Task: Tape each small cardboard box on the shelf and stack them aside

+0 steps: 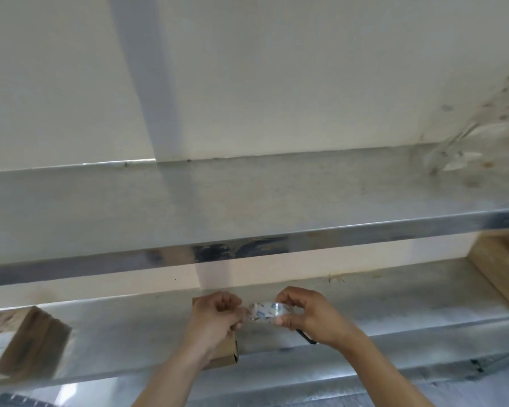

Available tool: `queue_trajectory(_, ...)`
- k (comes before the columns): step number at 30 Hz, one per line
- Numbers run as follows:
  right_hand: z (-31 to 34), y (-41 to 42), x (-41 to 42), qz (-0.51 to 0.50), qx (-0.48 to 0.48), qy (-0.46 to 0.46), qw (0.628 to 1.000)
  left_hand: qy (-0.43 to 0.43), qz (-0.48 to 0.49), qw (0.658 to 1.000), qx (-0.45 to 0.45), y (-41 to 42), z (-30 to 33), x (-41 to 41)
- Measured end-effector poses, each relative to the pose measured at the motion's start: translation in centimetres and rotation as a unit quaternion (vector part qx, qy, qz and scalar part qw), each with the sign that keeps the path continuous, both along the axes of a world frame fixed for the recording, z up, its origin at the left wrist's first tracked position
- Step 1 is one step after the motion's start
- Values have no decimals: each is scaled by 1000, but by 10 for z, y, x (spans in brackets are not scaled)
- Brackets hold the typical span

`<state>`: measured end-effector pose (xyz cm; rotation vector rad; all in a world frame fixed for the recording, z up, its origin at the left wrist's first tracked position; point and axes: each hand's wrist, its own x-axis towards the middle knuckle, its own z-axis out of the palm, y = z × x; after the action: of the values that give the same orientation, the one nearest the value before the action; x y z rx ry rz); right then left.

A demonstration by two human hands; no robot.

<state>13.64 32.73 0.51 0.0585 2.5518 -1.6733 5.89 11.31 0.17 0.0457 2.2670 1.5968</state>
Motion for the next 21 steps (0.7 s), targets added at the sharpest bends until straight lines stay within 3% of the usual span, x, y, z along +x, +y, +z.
queue_trajectory(10,8,1,4,-21,2,22,1000,-24,44,999,5,7,7,16)
queue_trajectory(14,8,-3,0,0,28,19,999,38,-5,990,-134,6,-1,13)
queue_trajectory(21,6,-8,-9,50,92,6,994,163,-110,926,-322,-2,-18,3)
